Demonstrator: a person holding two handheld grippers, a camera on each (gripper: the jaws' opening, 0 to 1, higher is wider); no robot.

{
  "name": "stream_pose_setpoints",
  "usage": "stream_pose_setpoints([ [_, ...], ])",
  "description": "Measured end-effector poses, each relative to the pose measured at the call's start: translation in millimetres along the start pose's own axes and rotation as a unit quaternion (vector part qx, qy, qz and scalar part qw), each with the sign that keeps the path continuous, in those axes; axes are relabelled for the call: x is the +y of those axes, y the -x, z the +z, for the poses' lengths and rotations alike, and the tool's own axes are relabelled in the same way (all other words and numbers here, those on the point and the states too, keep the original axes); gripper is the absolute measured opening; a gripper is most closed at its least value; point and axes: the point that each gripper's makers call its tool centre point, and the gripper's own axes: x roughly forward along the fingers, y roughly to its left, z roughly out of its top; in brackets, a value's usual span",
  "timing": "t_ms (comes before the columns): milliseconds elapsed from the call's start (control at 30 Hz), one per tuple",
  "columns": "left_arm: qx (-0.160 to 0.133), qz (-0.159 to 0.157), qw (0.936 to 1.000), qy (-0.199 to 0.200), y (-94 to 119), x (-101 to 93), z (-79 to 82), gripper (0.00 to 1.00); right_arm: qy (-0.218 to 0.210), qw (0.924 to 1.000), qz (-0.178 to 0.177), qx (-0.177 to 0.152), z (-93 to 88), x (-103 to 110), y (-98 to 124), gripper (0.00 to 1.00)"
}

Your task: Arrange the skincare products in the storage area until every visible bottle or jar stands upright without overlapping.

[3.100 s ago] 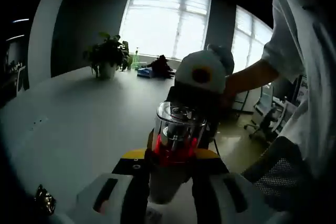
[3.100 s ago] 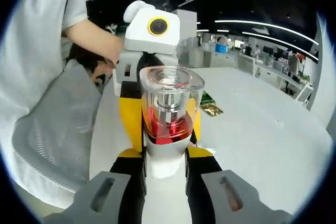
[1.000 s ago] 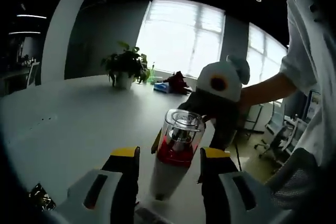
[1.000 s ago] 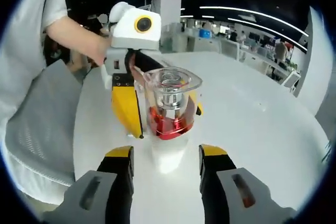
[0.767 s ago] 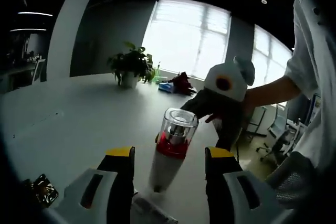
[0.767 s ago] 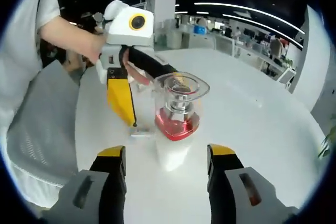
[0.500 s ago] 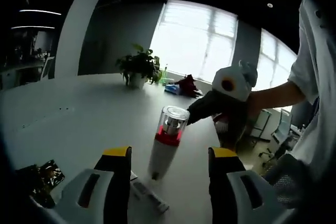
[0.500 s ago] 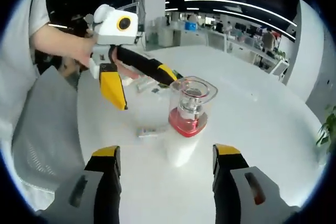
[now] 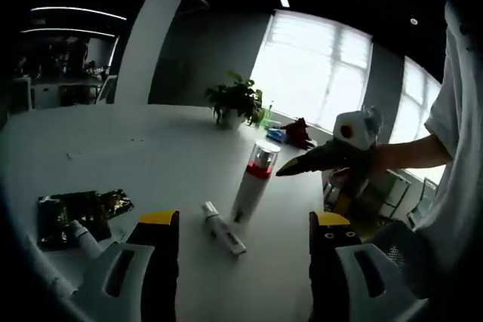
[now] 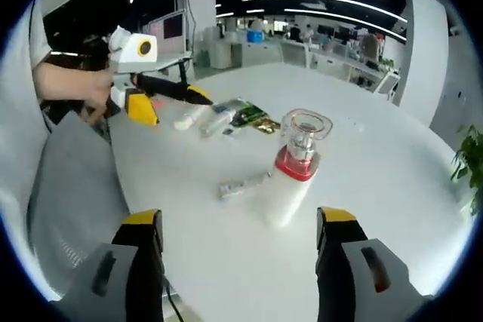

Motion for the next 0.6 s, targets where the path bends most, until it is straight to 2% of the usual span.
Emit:
stream_pose_setpoints([
  [300,-0.015,0.052,0.9981,0.028,58.4,10.1,-10.0,0.7,-0.03,0.9994,-0.015,-0.011,8.5,19.8,0.2,0.86],
  [500,-0.015,0.082,0.9958,0.036,93.3,12.0,-21.2,0.83,-0.034,0.9991,-0.024,-0.002,9.2,37.4,3.2,0.87],
  [600,-0.009,0.108,0.9934,0.039,111.8,14.2,-26.9,0.92,-0.048,0.9981,-0.035,-0.016,11.9,44.2,7.2,0.89],
])
